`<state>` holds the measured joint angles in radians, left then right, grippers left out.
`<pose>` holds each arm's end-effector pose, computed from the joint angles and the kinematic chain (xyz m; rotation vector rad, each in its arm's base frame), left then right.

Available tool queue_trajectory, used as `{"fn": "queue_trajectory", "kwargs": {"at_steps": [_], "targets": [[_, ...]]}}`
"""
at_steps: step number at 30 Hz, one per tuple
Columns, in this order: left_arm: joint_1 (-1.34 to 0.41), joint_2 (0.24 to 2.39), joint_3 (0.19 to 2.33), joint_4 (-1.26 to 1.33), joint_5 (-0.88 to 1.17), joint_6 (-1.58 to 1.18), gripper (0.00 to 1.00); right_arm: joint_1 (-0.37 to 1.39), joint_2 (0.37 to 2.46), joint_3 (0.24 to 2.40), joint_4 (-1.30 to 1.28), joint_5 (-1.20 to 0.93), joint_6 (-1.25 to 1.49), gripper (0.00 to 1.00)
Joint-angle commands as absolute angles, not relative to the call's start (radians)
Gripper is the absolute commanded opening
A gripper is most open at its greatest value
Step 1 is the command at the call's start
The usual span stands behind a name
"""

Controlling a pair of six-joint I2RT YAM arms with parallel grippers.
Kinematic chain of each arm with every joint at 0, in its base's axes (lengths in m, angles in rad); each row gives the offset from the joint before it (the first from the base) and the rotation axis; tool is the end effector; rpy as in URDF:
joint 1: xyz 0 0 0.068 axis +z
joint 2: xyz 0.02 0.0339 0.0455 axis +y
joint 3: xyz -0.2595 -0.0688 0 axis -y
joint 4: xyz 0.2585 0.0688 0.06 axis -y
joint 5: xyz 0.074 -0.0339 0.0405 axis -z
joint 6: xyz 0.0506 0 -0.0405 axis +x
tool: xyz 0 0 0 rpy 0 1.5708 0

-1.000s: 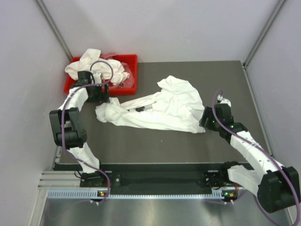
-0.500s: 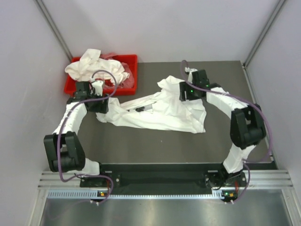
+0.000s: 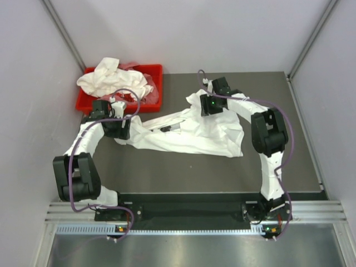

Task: Fold and stack the t-shirts
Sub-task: Flatten the tshirt out

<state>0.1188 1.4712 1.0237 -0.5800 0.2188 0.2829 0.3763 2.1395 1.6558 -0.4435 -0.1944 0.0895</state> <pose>0.3161 0.0267 0.2083 0.2884 2.5494 -0.1335 0.4528 0.1894 0.1661 -0.4421 2.4875 0.4339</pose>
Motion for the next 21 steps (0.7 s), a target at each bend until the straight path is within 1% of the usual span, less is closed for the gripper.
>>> {"fn": "queue_trajectory", "kwargs": {"at_steps": [1,3,5,8,9,10,11,12,13,14,16,19,20,21], "targets": [[0.121,1.473,1.022,-0.583,0.239,0.288,0.81,0.410,2.161,1.736,-0.451,-0.224,0.103,0.50],[0.121,1.468,1.022,-0.587,0.238,0.290,0.81,0.414,2.184,1.759,-0.463,-0.215,0.117,0.45],[0.120,1.462,1.023,-0.592,0.236,0.295,0.81,0.414,2.195,1.779,-0.474,-0.175,0.132,0.36],[0.120,1.451,1.026,-0.607,0.238,0.305,0.81,0.414,2.198,1.784,-0.494,-0.140,0.141,0.27],[0.120,1.450,1.028,-0.610,0.239,0.313,0.81,0.414,2.192,1.784,-0.498,-0.134,0.143,0.27],[0.118,1.445,1.028,-0.614,0.241,0.313,0.81,0.414,2.191,1.787,-0.502,-0.117,0.150,0.28],[0.118,1.440,1.026,-0.617,0.245,0.317,0.81,0.414,2.194,1.793,-0.506,-0.103,0.152,0.43],[0.118,1.440,1.025,-0.617,0.247,0.321,0.81,0.414,2.206,1.804,-0.526,-0.089,0.153,0.50],[0.117,1.439,1.026,-0.618,0.247,0.321,0.81,0.414,2.213,1.824,-0.537,-0.072,0.155,0.54],[0.117,1.437,1.026,-0.620,0.248,0.319,0.81,0.416,2.221,1.830,-0.543,-0.068,0.155,0.55],[0.115,1.436,1.026,-0.620,0.253,0.321,0.81,0.420,2.238,1.838,-0.551,-0.063,0.160,0.54],[0.114,1.436,1.028,-0.624,0.259,0.324,0.81,0.429,2.250,1.835,-0.552,-0.063,0.163,0.38],[0.114,1.434,1.028,-0.624,0.259,0.324,0.81,0.428,2.252,1.833,-0.551,-0.064,0.166,0.28],[0.114,1.434,1.031,-0.627,0.265,0.325,0.81,0.428,2.253,1.833,-0.551,-0.066,0.169,0.24]]}}
